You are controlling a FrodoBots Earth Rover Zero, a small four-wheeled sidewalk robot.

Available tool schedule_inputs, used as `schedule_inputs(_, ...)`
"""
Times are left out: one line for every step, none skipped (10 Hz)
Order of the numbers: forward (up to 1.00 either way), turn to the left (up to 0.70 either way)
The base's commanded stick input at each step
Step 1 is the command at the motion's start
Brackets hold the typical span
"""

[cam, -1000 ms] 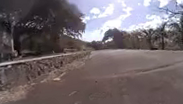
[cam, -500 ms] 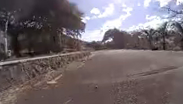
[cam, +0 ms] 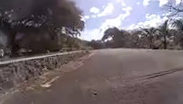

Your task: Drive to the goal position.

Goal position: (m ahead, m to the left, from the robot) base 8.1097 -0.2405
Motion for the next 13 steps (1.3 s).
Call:
schedule_inputs(0.50, 0.00)
schedule_inputs(0.50, 0.00)
schedule_inputs(0.50, 0.00)
schedule_inputs(0.50, 0.00)
schedule_inputs(0.50, 0.00)
schedule_inputs(0.50, 0.00)
schedule_inputs(0.50, 0.00)
schedule_inputs(0.50, 0.00)
schedule_inputs(0.50, 0.00)
schedule_inputs(0.50, 0.00)
schedule_inputs(0.50, 0.00)
schedule_inputs(0.50, 0.00)
schedule_inputs(0.50, 0.00)
